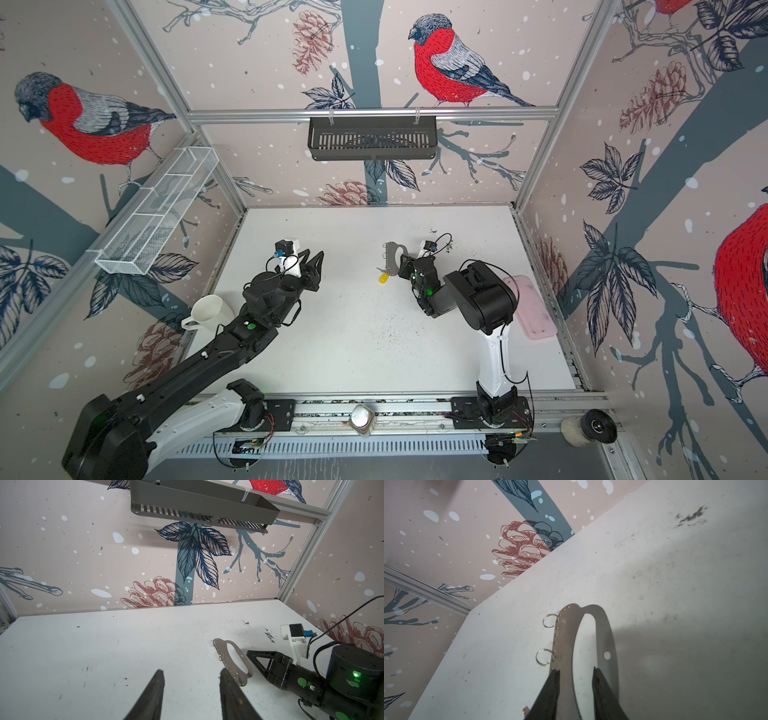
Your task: Put the keys on the keyring
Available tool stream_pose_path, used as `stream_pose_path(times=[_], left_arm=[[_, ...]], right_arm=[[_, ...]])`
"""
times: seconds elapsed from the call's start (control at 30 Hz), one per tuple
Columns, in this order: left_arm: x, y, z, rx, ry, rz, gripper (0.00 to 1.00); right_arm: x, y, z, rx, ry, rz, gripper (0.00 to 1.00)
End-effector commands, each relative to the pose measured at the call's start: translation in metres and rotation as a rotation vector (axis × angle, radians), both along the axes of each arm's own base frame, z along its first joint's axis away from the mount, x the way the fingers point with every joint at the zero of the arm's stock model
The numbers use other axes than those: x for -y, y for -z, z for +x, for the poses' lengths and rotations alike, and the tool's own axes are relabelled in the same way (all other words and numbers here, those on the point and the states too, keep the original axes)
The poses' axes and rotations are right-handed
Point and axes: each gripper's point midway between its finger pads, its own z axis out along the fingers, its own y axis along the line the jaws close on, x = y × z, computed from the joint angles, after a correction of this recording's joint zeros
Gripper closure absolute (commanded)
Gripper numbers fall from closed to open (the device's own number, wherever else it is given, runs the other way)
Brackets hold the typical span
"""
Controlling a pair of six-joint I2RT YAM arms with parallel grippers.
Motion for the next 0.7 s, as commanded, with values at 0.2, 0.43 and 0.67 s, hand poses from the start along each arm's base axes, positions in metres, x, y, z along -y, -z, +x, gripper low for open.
stream_pose_path(times=[0.2, 0.43, 0.67], left_arm=[[-0.001, -0.004, -0.002, 0.011, 0.0, -0.006, 0.55], [-0.005, -0.003, -0.004, 0.015, -0.009, -0.009, 0.54], [-0.005, -0.002, -0.005, 0.014, -0.009, -0.008, 0.54]], right_arm=[[-0.045, 0.008, -0.011, -0.038, -0.193, -0.017, 0.6], [-0.063, 0.013, -0.017, -0.057, -0.266, -0.015, 0.59], [-0.086, 0.012, -0.033, -0.057, -0.383, -0.022, 0.59]])
